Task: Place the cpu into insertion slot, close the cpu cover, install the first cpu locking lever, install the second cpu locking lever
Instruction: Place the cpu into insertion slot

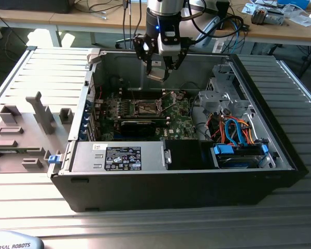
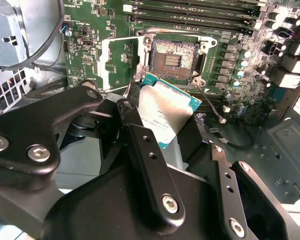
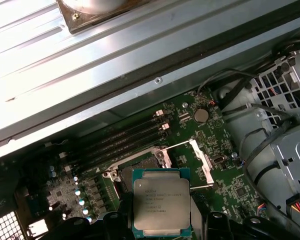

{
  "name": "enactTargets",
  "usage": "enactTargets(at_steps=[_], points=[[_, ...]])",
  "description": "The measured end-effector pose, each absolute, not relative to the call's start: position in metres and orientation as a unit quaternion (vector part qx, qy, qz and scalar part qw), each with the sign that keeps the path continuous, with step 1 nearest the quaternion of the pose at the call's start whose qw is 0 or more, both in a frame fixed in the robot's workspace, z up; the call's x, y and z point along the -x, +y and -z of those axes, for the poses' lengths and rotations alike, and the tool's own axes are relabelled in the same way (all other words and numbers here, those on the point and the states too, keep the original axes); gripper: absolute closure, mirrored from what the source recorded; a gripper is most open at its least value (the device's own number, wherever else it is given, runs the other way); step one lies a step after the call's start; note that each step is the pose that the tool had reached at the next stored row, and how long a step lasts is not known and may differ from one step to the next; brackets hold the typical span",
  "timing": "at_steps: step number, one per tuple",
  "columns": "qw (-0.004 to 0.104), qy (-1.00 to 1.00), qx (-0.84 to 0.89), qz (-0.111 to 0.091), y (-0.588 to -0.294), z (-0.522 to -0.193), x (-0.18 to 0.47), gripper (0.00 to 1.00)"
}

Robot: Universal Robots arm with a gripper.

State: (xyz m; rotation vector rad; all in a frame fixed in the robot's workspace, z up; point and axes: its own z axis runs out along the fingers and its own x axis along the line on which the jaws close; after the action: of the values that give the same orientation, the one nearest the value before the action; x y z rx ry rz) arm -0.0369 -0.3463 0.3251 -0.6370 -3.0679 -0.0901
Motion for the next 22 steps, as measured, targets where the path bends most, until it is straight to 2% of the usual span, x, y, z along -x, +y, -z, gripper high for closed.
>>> enactTargets(at_steps=[22], points=[[0.003,-0.977,0.211,0.029,-0.3464,-0.3251,0.0369,0.46]])
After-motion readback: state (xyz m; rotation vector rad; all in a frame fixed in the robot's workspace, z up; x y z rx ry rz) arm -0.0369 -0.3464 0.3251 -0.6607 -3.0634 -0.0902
